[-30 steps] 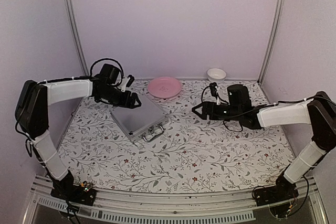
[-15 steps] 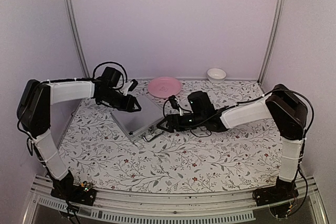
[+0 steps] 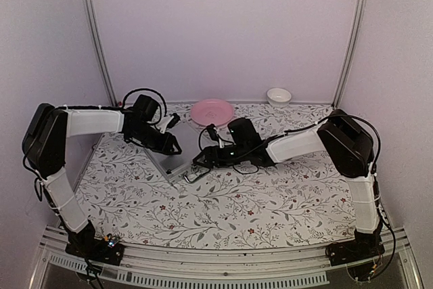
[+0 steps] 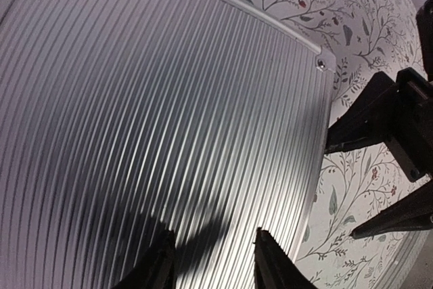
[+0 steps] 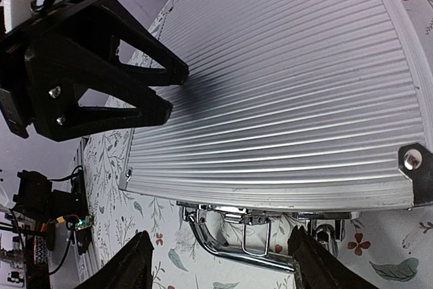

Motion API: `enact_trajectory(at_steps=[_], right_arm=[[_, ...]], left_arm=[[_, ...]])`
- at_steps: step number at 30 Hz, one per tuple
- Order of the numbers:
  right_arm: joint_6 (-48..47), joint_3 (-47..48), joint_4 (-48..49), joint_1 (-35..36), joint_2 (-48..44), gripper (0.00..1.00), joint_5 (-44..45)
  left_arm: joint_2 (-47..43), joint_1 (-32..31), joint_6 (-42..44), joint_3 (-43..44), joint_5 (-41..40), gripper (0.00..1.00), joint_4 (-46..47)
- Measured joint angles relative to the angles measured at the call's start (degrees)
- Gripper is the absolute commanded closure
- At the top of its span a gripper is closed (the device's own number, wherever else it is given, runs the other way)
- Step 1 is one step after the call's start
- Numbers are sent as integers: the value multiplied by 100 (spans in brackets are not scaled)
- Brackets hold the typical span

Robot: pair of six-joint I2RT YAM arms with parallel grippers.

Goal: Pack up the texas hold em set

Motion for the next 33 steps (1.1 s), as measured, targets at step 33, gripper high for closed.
enact_trajectory(at_steps=[33], right_arm=[[-260, 898, -1075, 339, 577, 32, 422]], left_arm=[[0, -50, 103, 20, -157, 59, -22]])
